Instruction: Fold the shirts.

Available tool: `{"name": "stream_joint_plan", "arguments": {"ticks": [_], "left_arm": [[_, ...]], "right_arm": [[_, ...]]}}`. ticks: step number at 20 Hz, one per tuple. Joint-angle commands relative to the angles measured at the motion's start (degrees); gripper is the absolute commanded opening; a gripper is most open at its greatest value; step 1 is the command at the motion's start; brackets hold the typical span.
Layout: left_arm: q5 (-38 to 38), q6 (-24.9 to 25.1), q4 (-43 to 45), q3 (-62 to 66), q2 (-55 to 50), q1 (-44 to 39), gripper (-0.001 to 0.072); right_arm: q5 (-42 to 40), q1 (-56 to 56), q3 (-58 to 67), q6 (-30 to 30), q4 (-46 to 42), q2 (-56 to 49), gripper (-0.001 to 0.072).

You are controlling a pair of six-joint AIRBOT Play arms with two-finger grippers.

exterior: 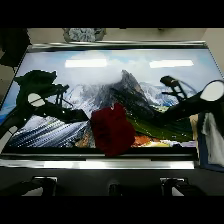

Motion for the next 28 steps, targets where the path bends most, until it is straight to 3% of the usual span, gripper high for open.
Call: {"name": "stream_joint_plan", "arguments": {"ticks": [1, 9, 13, 14, 15, 19, 24, 27, 28], "left_arm": [[1.6, 4.9, -12.15, -11.13, -1.57, 0.66, 0.0704], [13.75, 11.26, -27.82, -15.76, -6.32, -7.89, 0.0695], [16.44, 13.2, -30.36, -15.76, -7.28, -8.26, 0.0434], [16.52, 13.2, -30.36, -15.76, -7.32, -8.26, 0.0421], [16.44, 13.2, -30.36, -15.76, -7.45, -8.26, 0.0291], [16.44, 13.75, -30.34, -15.76, -8.41, -8.72, 0.0027], [16.26, 16.24, -30.34, -15.76, -8.44, -8.61, 0.0025], [16.26, 16.24, -30.34, -15.76, -8.2, -8.61, 0.0025], [16.26, 16.24, -30.34, -15.67, -8.07, -8.61, 0.0025]], "right_arm": [[-6.03, -0.04, -8.63, -3.67, 7.06, -3.32, 0.0695], [-9.05, 0.07, -12.94, -6.27, 9.62, -5.64, 0.0704], [-9.57, 0.09, -15.54, -6.43, 10.51, -6.1, 0.0704], [-10.27, 0.09, -16.22, -6.47, 11.06, -6.29, 0.0704], [-10.84, 0.09, -16.96, -7.15, 12.17, -6.4, 0.0704], [-13.49, 0.09, -20.87, -9.64, 17.88, -6.45, 0.0704], [-17.68, 2.75, -24.61, -10.49, 20.48, -6.47, 0.0704], [-25.92, 11.04, -25.4, -10.43, 20.35, -8.15, 0.0702], [-29.51, 13.29, -25.4, -10.4, 20.46, -8.98, 0.0672]]}}
